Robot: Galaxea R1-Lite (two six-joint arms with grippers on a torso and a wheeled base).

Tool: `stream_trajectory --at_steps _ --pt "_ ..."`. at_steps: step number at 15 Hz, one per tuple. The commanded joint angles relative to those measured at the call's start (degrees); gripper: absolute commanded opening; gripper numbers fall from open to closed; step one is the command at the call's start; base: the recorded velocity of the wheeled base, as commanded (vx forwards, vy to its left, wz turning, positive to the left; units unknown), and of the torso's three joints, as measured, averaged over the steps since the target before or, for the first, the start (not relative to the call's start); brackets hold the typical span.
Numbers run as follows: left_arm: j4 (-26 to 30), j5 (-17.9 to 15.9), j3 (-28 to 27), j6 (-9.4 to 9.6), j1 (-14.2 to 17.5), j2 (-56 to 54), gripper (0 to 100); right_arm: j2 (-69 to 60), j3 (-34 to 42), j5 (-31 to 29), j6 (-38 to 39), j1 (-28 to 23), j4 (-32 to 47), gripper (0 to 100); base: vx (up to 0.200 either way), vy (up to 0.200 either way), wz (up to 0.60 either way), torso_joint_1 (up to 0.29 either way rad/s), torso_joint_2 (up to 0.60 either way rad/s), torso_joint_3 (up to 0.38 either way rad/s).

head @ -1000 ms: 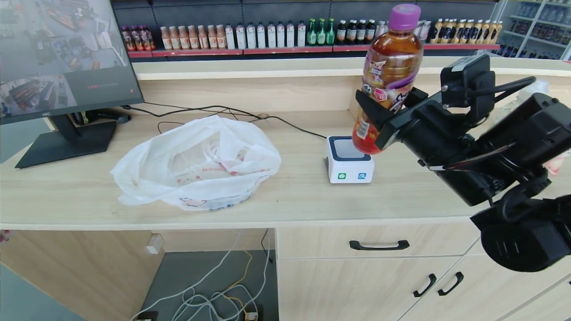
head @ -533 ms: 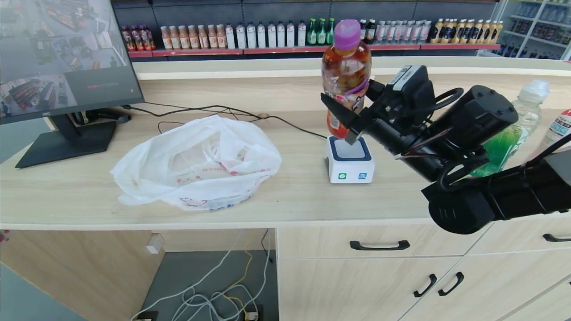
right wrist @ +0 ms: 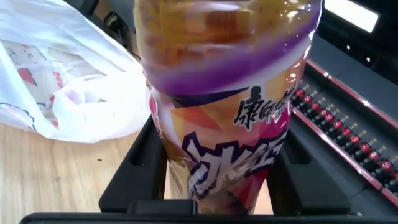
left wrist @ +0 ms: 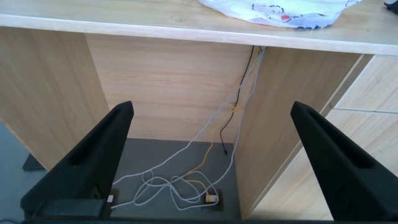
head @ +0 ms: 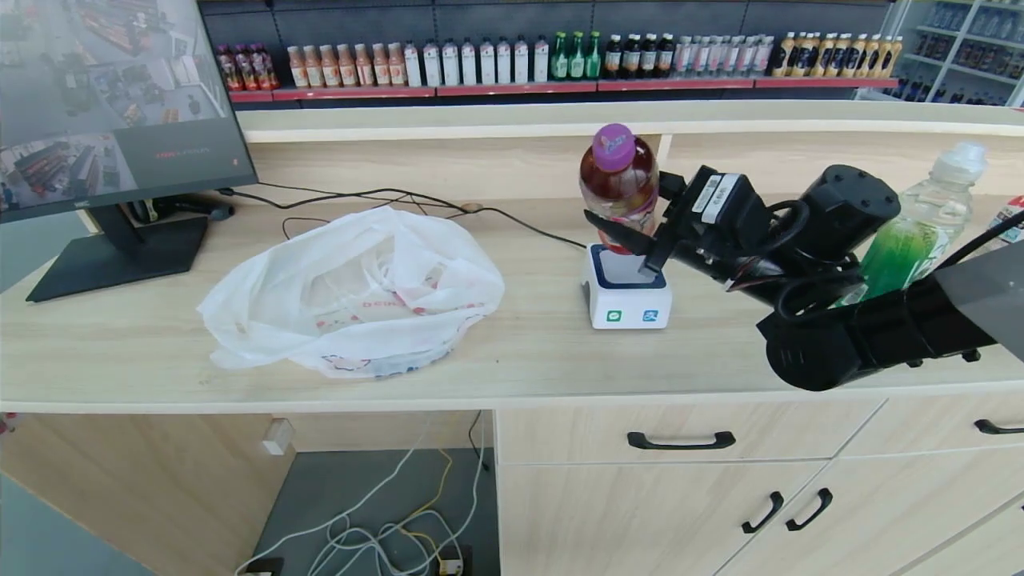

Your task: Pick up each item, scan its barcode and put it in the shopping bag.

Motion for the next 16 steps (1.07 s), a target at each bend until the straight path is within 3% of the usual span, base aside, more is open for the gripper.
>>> stream_trajectory --at_steps 1,5,8,16 --pt "0.0 0.0 0.0 -0.04 0.0 -0.02 100 1.91 -1.97 1.52 -1.0 -2.15 0.12 0 0.0 0.0 0.0 0.0 0.0 0.0" --pt "0.0 0.0 0.0 -0.04 0.0 -0.02 100 2.26 -5.05 3.02 -5.65 -2.24 3.64 0 0.0 0.0 0.0 0.0 0.0 0.0" --pt "0.0 0.0 0.0 -0.04 0.0 -0.02 100 2.96 -4.96 8.2 -10.75 -3.38 6.1 0 0.0 0.0 0.0 0.0 0.0 0.0" --pt "0.0 0.0 0.0 -0.04 0.0 -0.02 100 6.83 -8.21 12.16 -11.98 -5.14 6.27 0 0.0 0.0 0.0 0.0 0.0 0.0"
